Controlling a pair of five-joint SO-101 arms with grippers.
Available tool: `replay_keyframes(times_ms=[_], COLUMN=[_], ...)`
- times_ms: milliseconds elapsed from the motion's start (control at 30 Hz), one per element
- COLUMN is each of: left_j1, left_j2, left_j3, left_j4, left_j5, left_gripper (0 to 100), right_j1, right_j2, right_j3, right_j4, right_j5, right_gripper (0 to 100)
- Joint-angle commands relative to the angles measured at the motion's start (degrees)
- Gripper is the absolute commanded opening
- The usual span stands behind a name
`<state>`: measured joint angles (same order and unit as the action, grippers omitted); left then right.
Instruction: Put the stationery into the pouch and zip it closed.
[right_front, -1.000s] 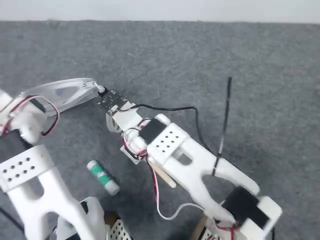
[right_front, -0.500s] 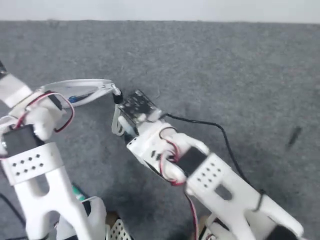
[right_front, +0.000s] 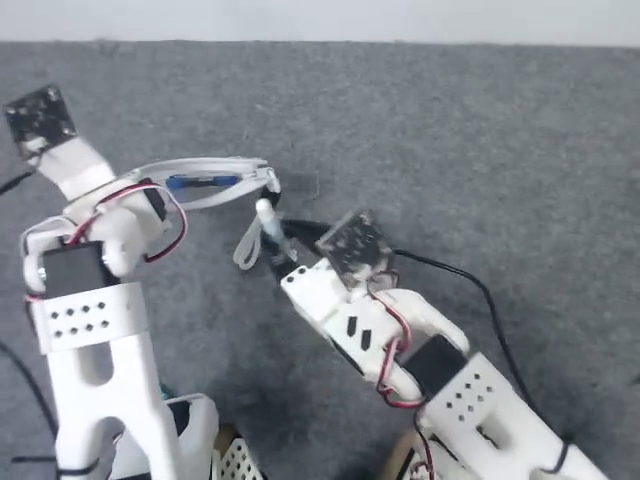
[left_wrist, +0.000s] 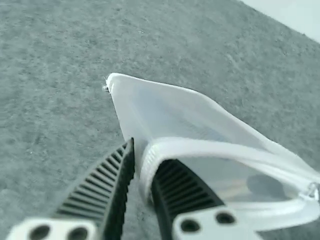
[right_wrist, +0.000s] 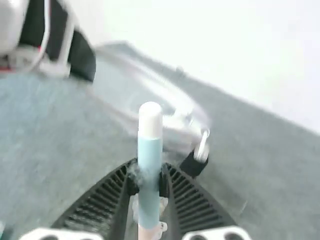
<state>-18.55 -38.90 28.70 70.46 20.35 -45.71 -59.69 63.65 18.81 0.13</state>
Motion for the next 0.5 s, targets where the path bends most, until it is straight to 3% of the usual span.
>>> replay_keyframes(times_ms=[0, 467], left_j1=[1.32, 1.32], left_j2=[-1.76, -1.76], left_j3=[-0.75, -0.75], left_j4=[0.7, 0.62], left_j5=[-0.53, -2.02], left_gripper=[1, 1], right_j1=[0.75, 0.48], right_j2=[-6.73, -28.35], right_j3=[2.02, 15.38], right_j4=[-5.32, -19.65], right_j5=[0.18, 0.53], right_gripper=[0.6, 0.6])
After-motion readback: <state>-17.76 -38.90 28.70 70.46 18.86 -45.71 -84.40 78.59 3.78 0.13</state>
